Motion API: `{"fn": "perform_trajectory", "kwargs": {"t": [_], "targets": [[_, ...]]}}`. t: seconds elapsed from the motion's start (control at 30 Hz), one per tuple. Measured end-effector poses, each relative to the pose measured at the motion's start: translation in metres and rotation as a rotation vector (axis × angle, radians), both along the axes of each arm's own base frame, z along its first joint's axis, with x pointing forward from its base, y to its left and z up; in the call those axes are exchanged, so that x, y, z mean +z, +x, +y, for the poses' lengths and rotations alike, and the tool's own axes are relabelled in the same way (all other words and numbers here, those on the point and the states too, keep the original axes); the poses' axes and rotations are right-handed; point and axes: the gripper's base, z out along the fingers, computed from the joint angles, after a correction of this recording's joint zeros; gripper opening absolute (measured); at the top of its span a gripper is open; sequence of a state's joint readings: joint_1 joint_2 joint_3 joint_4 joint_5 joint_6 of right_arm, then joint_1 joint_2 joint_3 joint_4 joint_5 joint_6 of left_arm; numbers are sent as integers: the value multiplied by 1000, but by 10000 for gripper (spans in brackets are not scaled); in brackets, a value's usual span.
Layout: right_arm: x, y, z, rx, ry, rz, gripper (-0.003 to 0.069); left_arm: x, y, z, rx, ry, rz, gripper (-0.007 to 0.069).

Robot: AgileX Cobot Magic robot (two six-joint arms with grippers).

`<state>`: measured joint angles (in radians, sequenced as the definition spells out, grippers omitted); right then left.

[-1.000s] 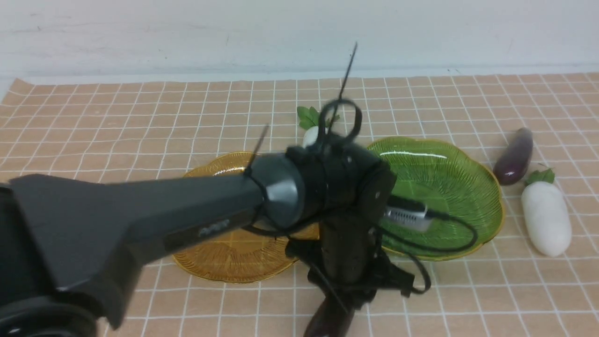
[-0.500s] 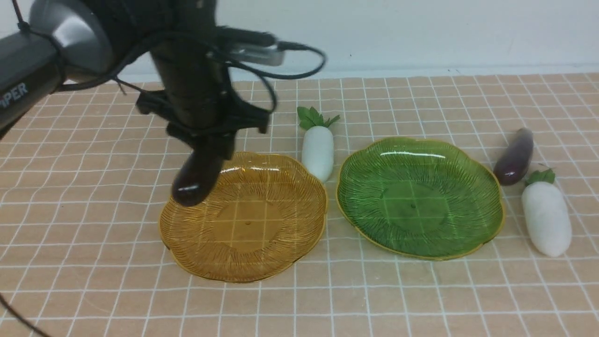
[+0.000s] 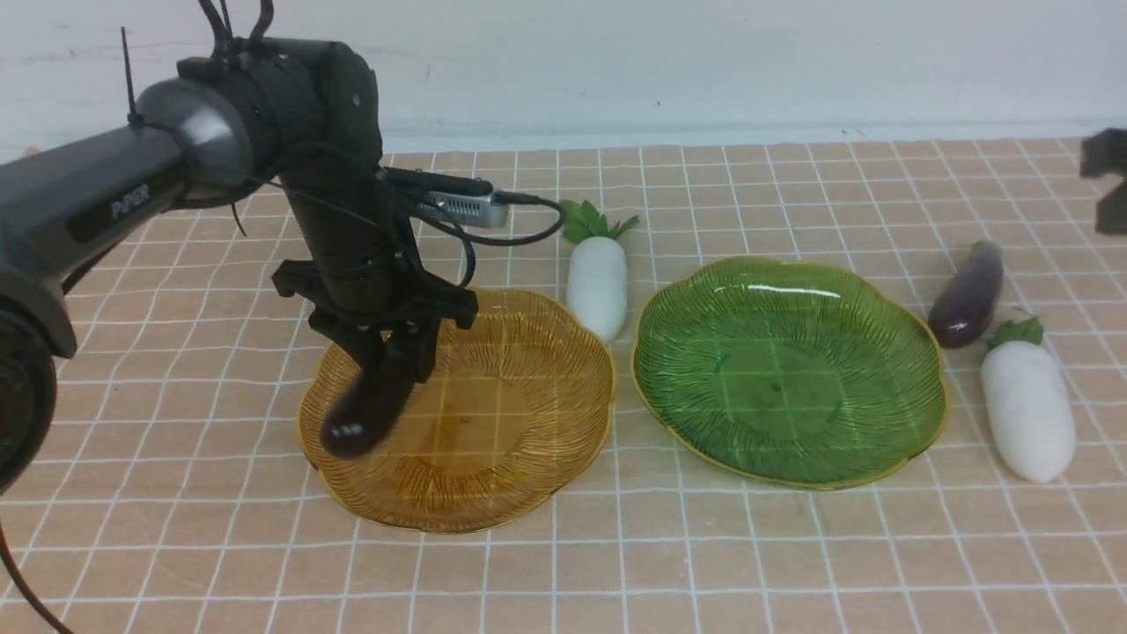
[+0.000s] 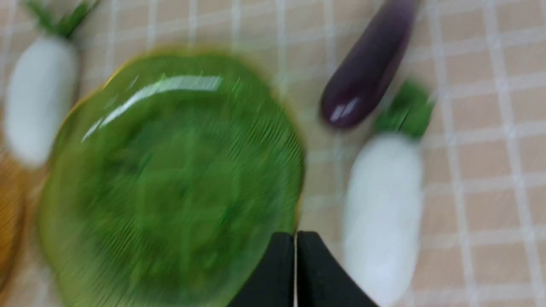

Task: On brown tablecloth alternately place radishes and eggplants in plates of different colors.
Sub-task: 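Pick up the eggplant and place it in the yellow plate, then pick up the eggplant and place it on the yellow plate with the right gripper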

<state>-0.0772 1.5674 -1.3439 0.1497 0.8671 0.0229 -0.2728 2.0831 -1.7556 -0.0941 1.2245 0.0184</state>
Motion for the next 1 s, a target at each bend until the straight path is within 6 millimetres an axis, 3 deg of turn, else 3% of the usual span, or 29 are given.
{"fn": "perform_trajectory", "kwargs": {"t": [0.13, 0.2, 0.27, 0.37, 0.5, 0.6, 0.7, 0.77, 0.87, 0.9, 0.93, 1.0], "targets": [[-36, 49, -10, -46, 10, 62, 202, 6, 1, -7, -9, -18, -18, 558], [-60, 73, -12, -62, 22, 100, 311, 11, 2, -11, -14, -28, -35, 550], [-77, 87, -14, -71, 29, 125, 376, 14, 0, -13, -21, -30, -44, 494], [-94, 107, -15, -93, 44, 136, 482, 26, -4, -15, -36, -26, -71, 335], [-118, 128, -18, -106, 40, 157, 569, 51, -13, -15, -49, -36, -131, 117], [-128, 136, -20, -104, 31, 167, 583, 78, -26, -11, -54, -50, -188, 29], [-149, 146, -21, -101, 20, 194, 578, 110, -52, -2, -56, -67, -249, 4], [-157, 149, -22, -101, 18, 209, 559, 119, -64, 2, -56, -68, -263, -1], [-168, 153, -22, -101, 18, 234, 495, 135, -84, 10, -57, -67, -297, -3], [-170, 154, -22, -100, 19, 240, 456, 134, -89, 12, -58, -59, -291, -3], [-170, 157, -22, -101, 22, 238, 370, 143, -107, 19, -57, -51, -313, -3], [-162, 160, -22, -98, 24, 226, 347, 146, -120, 24, -53, -43, -314, -3]]}}
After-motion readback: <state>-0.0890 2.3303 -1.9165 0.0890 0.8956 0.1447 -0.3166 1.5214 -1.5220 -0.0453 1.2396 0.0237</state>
